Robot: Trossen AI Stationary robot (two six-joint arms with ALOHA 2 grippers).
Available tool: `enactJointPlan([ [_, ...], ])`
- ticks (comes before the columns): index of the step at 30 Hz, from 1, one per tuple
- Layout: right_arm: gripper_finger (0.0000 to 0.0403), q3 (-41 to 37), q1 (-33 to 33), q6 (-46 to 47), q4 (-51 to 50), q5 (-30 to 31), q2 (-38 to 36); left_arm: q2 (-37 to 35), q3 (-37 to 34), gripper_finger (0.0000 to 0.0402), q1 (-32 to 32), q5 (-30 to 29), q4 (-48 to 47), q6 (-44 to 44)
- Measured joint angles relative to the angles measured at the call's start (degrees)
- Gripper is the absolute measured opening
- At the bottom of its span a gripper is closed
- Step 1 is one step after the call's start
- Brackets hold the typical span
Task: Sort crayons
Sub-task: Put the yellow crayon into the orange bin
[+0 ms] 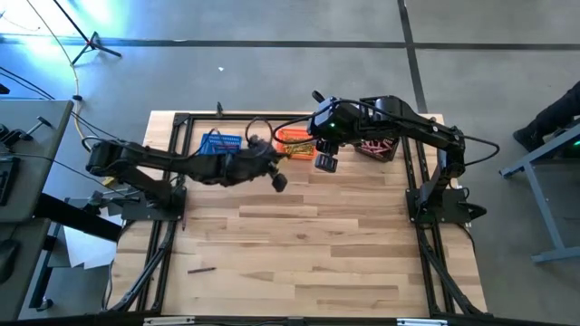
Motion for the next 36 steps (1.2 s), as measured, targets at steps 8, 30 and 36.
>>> enactJointPlan([
  [8,0.0099,0.0,0.0,0.0,0.0,0.0,0.0,0.0,0.0,0.0,2.1,1.3,10.5,17.8],
  [30,0.0099,0.0,0.0,0.0,0.0,0.0,0.0,8.3,0.1,0.0,18.2,21.8,23.4,16.0],
  [36,0.0099,0.0,0.0,0.0,0.0,0.0,0.0,15.8,0.1,0.0,21.6,22.5,24.3,12.4],
])
